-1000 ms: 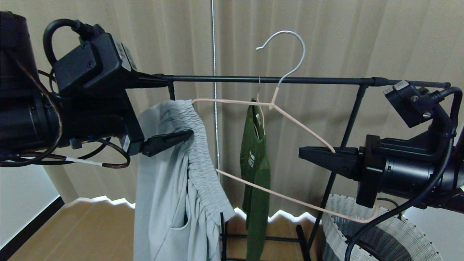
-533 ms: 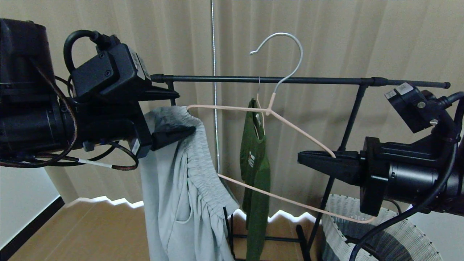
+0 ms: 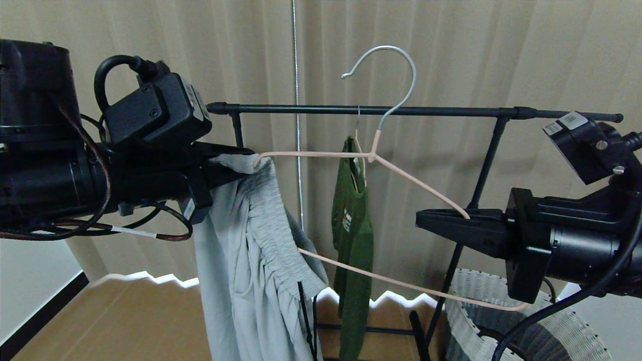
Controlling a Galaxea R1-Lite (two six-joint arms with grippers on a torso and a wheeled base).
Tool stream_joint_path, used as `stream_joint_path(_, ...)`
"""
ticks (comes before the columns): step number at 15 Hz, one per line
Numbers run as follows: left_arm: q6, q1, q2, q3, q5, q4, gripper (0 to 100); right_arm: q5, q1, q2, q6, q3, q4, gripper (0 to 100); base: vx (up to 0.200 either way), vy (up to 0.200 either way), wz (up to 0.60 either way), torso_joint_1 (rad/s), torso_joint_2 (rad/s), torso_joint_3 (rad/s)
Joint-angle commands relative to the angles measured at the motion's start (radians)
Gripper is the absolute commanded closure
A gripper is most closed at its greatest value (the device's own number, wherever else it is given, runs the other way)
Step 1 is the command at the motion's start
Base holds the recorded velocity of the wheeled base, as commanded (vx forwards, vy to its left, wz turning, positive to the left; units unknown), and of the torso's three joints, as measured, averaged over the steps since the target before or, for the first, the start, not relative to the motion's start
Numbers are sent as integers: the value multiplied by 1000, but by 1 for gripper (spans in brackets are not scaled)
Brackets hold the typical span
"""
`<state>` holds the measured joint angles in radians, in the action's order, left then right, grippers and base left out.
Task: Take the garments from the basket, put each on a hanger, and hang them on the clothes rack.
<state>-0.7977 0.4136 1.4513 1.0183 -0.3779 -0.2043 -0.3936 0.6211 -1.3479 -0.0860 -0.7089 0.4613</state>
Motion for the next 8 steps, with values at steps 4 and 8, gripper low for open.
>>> stream_joint_path(4,21,-10,-2,-63,19,-67,100,4,-11,-2,31,6,2,0,0,0,0,0,0,0)
stream_joint_path(8,40,-65,4,-75,180,-67,100,7,-101,-8,189,5,14,0,0,0,0,0,0,0)
